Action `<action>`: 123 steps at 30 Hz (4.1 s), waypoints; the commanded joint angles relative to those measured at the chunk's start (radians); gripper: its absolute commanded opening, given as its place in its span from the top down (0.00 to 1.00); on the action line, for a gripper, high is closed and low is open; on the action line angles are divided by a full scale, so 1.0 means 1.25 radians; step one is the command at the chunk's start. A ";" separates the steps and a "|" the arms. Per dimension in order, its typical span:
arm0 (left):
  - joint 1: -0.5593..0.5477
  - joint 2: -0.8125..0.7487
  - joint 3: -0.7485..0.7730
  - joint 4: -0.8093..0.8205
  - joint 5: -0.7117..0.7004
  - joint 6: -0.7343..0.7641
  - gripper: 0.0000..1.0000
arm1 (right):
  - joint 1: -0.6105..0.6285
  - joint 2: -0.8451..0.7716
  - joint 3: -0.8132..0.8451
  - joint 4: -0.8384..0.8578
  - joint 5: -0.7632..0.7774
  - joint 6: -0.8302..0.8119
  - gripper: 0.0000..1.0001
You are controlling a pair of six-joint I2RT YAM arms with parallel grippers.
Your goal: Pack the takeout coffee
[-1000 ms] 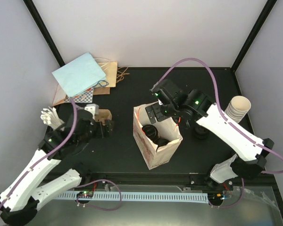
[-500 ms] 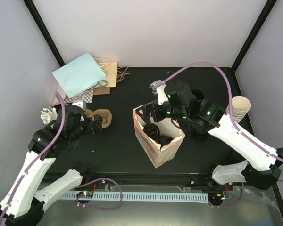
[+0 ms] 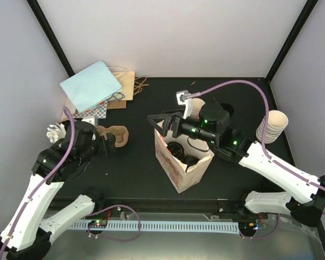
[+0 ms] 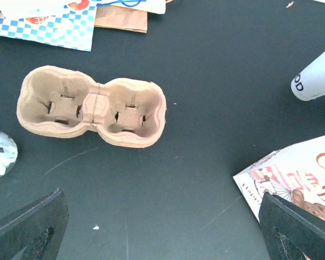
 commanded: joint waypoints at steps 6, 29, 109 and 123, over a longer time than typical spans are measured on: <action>0.008 -0.005 0.037 -0.054 -0.058 0.026 0.01 | 0.001 0.031 0.102 0.162 0.007 -0.010 0.01; 0.339 0.078 0.067 0.035 -0.168 0.139 0.33 | 0.001 -0.472 -0.132 -0.187 0.388 -0.268 0.00; 0.530 0.417 0.268 -0.042 -0.237 0.085 0.96 | 0.001 -0.532 -0.224 -0.224 0.345 -0.318 0.00; 0.528 0.306 0.445 -0.054 -0.111 0.115 0.98 | 0.001 -0.521 -0.217 -0.229 0.344 -0.304 0.00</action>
